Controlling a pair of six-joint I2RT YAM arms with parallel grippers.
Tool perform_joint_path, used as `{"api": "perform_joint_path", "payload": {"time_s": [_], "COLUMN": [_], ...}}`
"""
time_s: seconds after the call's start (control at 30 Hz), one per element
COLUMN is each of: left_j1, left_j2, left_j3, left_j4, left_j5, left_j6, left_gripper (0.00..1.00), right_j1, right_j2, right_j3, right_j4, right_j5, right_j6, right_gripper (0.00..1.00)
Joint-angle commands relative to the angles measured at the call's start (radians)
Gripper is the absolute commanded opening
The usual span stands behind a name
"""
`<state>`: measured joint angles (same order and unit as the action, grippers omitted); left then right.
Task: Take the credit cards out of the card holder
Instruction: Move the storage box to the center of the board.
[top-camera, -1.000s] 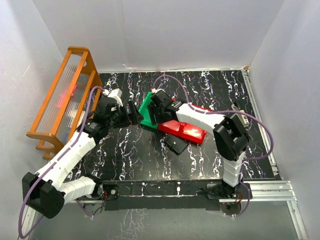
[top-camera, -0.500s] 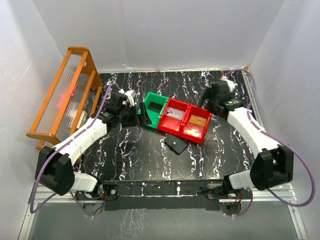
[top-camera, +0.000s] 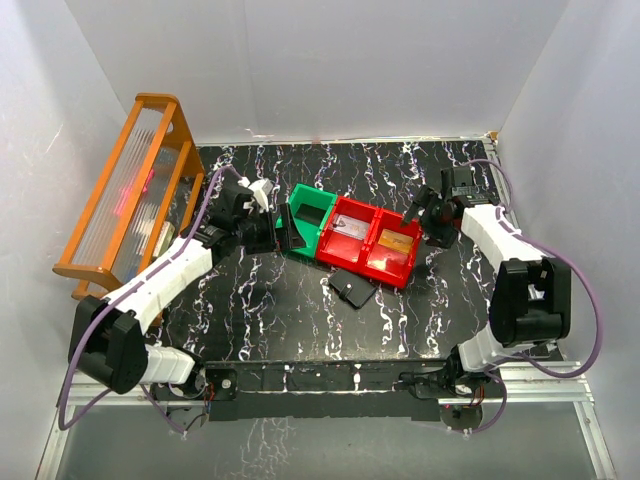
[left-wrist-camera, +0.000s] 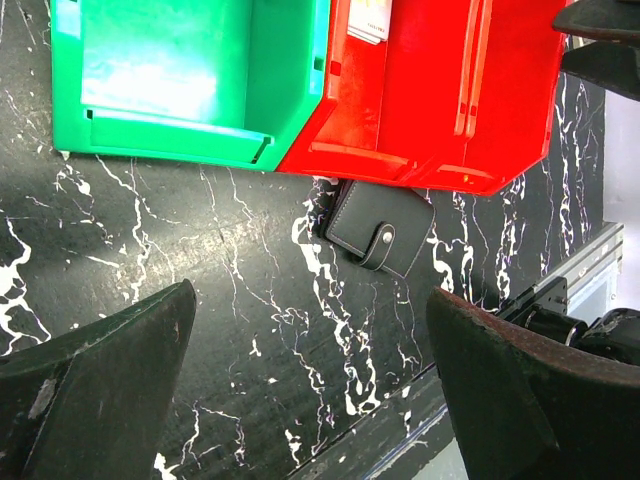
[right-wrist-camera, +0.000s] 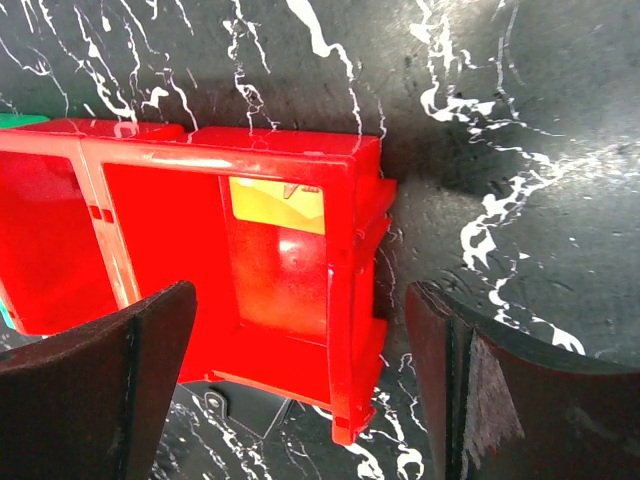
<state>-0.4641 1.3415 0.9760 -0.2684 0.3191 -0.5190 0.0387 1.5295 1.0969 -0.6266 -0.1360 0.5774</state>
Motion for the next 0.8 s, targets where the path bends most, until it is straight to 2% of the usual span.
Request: {"api": "perform_joint_path", "payload": {"time_s": [0.0,0.53,0.77], "left_j1": [-0.002,-0.002,-0.002], "left_j2": [-0.050,-0.074,-0.093], "left_j3": [-0.016,-0.039,-0.066], "left_j4": [-0.007,-0.024,-0.028], "left_j5": [0.016,0.013,0.008], "left_j6": [-0.008,-0.010,-0.021], "left_gripper": [0.99,0.99,0.99], "right_j1": [-0.001,0.002,0.050], "right_j2": [0.024,0.266,0.370], "right_j3": [0.041,0.193,0.294], "right_j4": [0.081,0.139,0.127], "right_j5": [-0.096,-0.260,-0.289], "right_j6": [0.018,-0.047,-0.066], "right_gripper": [0.84,0.81,0.80]}}
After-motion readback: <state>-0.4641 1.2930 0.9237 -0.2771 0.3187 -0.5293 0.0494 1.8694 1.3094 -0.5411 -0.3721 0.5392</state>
